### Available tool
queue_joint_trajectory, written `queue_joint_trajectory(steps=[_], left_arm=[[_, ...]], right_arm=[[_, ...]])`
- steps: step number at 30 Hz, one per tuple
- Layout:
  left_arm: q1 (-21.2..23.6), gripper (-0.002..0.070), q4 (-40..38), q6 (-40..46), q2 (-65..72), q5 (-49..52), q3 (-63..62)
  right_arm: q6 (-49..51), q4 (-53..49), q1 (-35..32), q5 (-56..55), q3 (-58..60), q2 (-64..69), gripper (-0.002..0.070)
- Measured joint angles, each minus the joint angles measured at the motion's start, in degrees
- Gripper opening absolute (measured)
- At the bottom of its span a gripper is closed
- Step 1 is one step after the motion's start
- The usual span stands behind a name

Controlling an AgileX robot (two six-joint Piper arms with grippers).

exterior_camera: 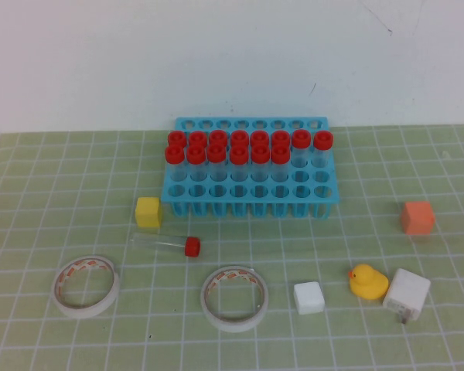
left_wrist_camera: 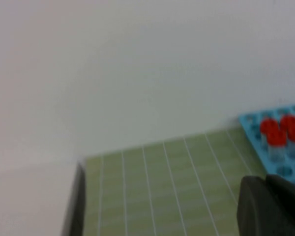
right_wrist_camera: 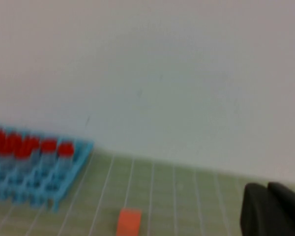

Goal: Place the test tubes

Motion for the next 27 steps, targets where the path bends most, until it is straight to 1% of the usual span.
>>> queue_joint_trajectory(steps=[3,7,10,13,17,20,23,25,27], left_arm=[[-0.2,-0.0001,-1.7,0.0,3.5,5.3,-1.7],[-0.3,-0.0001,-3.9,0.0,7.8,10.2,-1.9],[-0.3,-0.0001,-6.0,0.0,10.0,12.0,-1.9],[-0.3,-0.0001,-8.2,0.0,12.1,12.9,-1.9],[-0.3,-0.0001,-9.0,-0.1,13.6,13.7,-2.0],[-0.3,-0.0001,-9.0,-0.2,13.8,15.0,-2.0],[-0.3,-0.0001,-9.1,-0.2,13.8,15.9,-2.0],[-0.3,-0.0001,-9.4,-0.2,13.8,16.3,-2.0],[-0.3,-0.0001,-9.6,-0.2,13.8,16.7,-2.0]], right_arm=[[-1.1,0.9,0.0,10.6,-2.7,8.3,-0.0001],[-7.2,6.3,0.0,18.8,-4.9,18.7,-0.0001],[-14.2,13.8,0.0,19.6,-5.3,25.9,-0.0001],[-23.8,23.2,0.0,19.8,-5.4,32.0,-0.0001],[-33.7,33.9,0.0,22.4,-6.7,40.9,-0.0001],[-37.0,36.9,0.0,25.6,-9.2,48.7,-0.0001],[-38.0,37.5,1.0,27.1,-13.3,55.6,-0.0001],[-38.0,37.5,2.9,27.2,-16.7,59.7,-0.0001],[-37.0,37.2,6.3,26.9,-20.6,63.9,-0.0001]])
